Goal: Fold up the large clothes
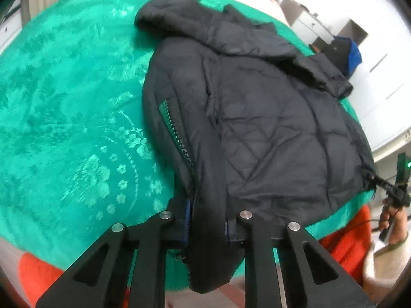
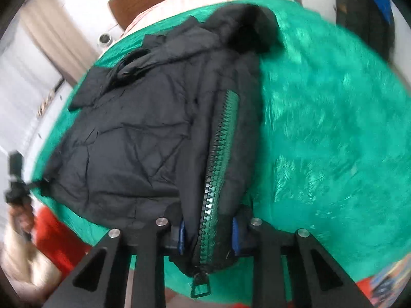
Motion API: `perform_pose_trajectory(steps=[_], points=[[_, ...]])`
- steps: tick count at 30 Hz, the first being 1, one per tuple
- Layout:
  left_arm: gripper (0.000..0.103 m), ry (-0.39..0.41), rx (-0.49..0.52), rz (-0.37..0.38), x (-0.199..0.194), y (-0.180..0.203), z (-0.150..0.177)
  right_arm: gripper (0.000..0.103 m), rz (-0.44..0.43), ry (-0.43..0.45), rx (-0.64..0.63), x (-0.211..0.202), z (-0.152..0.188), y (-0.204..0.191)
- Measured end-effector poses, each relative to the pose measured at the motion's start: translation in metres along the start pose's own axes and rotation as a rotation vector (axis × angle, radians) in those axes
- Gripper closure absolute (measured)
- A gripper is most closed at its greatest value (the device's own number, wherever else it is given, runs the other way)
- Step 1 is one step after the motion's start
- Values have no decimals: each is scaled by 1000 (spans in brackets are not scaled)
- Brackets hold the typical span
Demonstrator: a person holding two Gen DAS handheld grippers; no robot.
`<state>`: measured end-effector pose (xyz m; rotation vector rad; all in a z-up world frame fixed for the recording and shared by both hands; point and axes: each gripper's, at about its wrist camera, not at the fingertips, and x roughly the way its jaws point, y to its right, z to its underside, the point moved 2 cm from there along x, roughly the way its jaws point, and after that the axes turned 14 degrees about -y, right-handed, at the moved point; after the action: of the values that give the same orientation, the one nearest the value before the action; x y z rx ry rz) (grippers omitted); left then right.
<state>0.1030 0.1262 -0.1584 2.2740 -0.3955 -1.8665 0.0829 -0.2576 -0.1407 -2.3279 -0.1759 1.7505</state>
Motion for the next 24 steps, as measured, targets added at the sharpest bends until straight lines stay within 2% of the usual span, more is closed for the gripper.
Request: perform_pose_trajectory(steps=[4,6,9,12,15,17,18,19,20,21,22,23,24], points=[[86,-31,17,-30,1,7,31,78,-40,-7,98,7,26,15],[86,-48,17,-50,9,3,32,77,-49,-14,126,16,35,19],[85,-57,-9,-56,20,3,29,77,-55,-8,152,24,29,21],[82,-49,15,-96,23,8,28,75,-31,0,134,26,20,18],[73,-29,37,-145,25,15,33,71,-24,19,132,28,21,18],[63,-15,33,-171,19,16,36,61,-33,35,157,26,22,22],[59,-3,28,-191,12,16,37,52,-31,47,169,25,24,26],[48,17,24,-219,3,17,39,39,-25,56,177,23,28,32],[35,45,23,-242,-4,17,40,32,8,73,193,16,30,33],[29,88,22,-268,-15,19,42,23,39,92,200,10,32,34],[16,119,21,-286,-24,18,43,22,71,121,202,2,37,36],[5,184,17,-327,-39,19,45,22,91,141,198,-4,40,36],[1,239,13,-364,-50,21,44,21,121,167,189,-12,41,32]])
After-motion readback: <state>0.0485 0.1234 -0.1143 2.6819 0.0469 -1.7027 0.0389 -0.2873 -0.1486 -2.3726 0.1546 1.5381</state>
